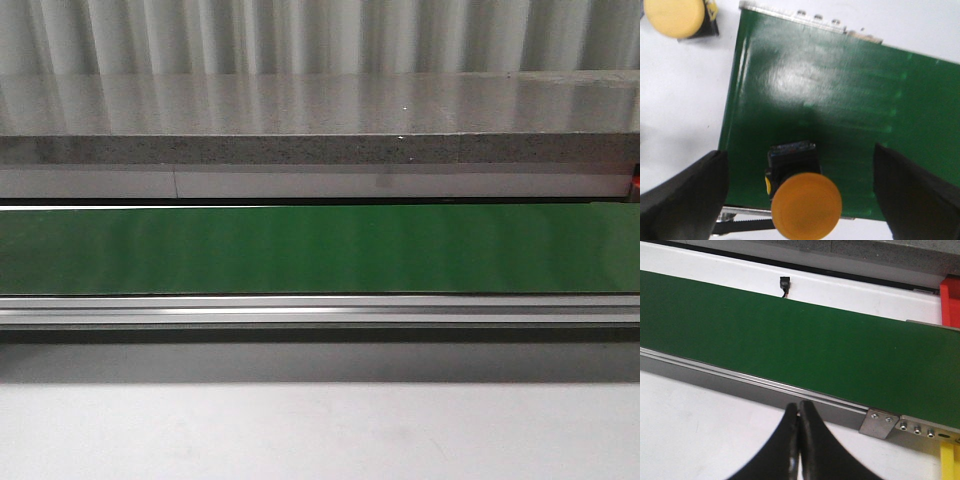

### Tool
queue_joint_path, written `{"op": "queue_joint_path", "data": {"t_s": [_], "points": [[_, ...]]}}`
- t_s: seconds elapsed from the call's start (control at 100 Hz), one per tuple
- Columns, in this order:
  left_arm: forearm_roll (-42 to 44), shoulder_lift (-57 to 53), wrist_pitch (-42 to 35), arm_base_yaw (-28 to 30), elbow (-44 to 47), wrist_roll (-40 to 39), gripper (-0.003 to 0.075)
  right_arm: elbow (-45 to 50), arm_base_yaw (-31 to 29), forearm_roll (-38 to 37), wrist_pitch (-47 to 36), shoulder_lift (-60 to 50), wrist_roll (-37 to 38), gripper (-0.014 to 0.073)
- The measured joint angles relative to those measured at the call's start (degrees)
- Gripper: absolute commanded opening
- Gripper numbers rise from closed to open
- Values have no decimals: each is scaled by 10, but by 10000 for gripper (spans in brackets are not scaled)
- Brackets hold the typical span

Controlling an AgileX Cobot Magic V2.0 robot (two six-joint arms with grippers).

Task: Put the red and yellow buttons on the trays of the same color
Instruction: 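Lower the yellow button onto the belt's start and open the left gripper, then grasp a red-capped button on the table with the left gripper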

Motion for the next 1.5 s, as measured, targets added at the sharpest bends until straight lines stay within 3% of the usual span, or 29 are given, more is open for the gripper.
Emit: {"op": "queue_joint_path", "data": {"t_s": [0.28, 0.97, 1.5], "points": [[-5, 0, 36, 15, -57, 0, 586, 0, 0, 0, 0, 0, 0, -66], [65, 33, 44, 184, -10, -7, 586, 0, 0, 0, 0, 0, 0, -66], [99, 134, 37, 208, -10, -17, 586, 0, 0, 0, 0, 0, 0, -66]]}}
